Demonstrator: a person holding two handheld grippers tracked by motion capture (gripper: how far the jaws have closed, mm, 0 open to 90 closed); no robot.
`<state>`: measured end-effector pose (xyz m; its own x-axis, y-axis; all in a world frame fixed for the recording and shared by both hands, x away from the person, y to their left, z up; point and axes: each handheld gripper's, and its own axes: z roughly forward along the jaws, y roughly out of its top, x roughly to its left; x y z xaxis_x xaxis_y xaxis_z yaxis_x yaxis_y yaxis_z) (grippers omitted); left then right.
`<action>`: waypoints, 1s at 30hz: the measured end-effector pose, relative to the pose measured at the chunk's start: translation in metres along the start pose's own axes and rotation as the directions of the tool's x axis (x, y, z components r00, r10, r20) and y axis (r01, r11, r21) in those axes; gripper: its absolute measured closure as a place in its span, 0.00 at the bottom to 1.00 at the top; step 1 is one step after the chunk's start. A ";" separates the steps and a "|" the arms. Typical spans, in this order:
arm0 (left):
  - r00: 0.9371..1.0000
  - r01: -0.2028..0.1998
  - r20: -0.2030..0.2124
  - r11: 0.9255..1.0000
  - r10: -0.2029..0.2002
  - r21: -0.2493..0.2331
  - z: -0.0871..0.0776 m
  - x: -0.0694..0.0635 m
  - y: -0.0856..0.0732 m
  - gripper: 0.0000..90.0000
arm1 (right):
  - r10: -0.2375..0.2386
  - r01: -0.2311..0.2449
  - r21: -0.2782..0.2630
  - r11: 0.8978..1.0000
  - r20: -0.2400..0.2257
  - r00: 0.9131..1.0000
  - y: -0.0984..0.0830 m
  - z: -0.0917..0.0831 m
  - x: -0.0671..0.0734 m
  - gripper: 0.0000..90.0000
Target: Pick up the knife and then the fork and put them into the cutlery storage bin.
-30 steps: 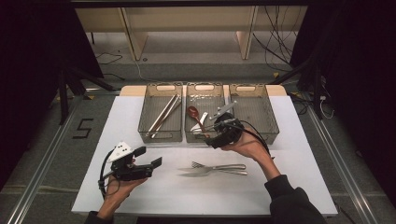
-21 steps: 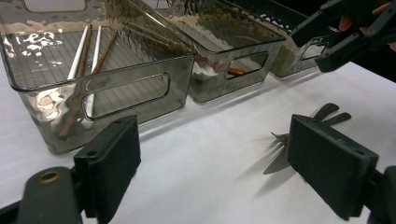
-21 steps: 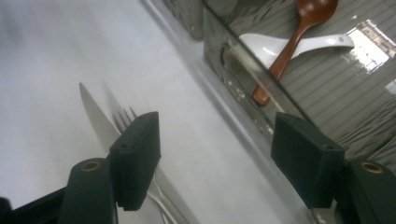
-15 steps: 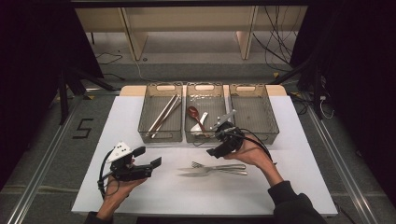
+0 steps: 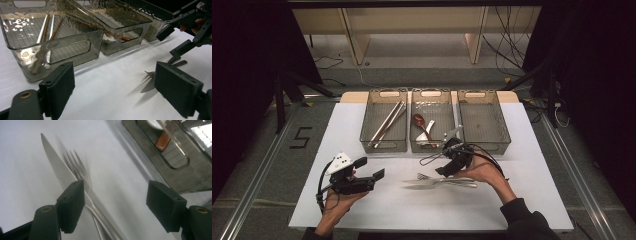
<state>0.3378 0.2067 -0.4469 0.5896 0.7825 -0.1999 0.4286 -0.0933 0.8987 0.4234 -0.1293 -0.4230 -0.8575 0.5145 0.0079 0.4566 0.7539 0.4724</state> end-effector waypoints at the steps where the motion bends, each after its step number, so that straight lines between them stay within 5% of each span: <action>1: 1.000 -0.002 0.000 1.000 0.002 0.001 0.000 0.000 0.000 0.18 | -0.002 0.002 0.005 1.000 0.000 1.000 -0.001 0.001 0.000 0.35; 15: 1.000 -0.015 0.002 1.000 0.015 0.010 0.001 -0.001 0.000 0.18 | -0.039 0.039 0.095 0.995 -0.004 0.999 -0.007 0.013 -0.001 0.42; 30: 1.000 -0.016 -0.001 1.000 0.016 0.007 0.000 -0.001 -0.001 0.18 | -0.093 0.100 0.180 0.979 -0.047 0.995 -0.016 0.026 0.008 0.52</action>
<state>0.3370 0.2058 -0.4476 0.5954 0.7818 -0.1853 0.4237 -0.1096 0.8991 0.4154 -0.1263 -0.4537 -0.9065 0.4222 0.0047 0.4035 0.8629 0.3043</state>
